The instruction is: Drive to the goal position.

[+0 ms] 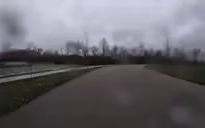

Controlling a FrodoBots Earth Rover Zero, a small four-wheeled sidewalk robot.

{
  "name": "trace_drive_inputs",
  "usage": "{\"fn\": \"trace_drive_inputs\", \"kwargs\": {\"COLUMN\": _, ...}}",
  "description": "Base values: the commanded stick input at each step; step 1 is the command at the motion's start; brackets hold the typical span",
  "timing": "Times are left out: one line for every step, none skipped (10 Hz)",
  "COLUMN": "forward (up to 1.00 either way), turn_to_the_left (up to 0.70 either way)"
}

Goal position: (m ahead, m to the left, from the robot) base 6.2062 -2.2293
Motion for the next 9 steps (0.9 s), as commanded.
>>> {"fn": "trace_drive_inputs", "kwargs": {"forward": 0.7, "turn_to_the_left": 0.0}}
{"fn": "trace_drive_inputs", "kwargs": {"forward": 0.7, "turn_to_the_left": 0.0}}
{"fn": "trace_drive_inputs", "kwargs": {"forward": 0.7, "turn_to_the_left": 0.0}}
{"fn": "trace_drive_inputs", "kwargs": {"forward": 0.7, "turn_to_the_left": 0.0}}
{"fn": "trace_drive_inputs", "kwargs": {"forward": 0.7, "turn_to_the_left": 0.0}}
{"fn": "trace_drive_inputs", "kwargs": {"forward": 0.7, "turn_to_the_left": 0.0}}
{"fn": "trace_drive_inputs", "kwargs": {"forward": 0.7, "turn_to_the_left": 0.0}}
{"fn": "trace_drive_inputs", "kwargs": {"forward": 0.7, "turn_to_the_left": 0.0}}
{"fn": "trace_drive_inputs", "kwargs": {"forward": 0.7, "turn_to_the_left": 0.0}}
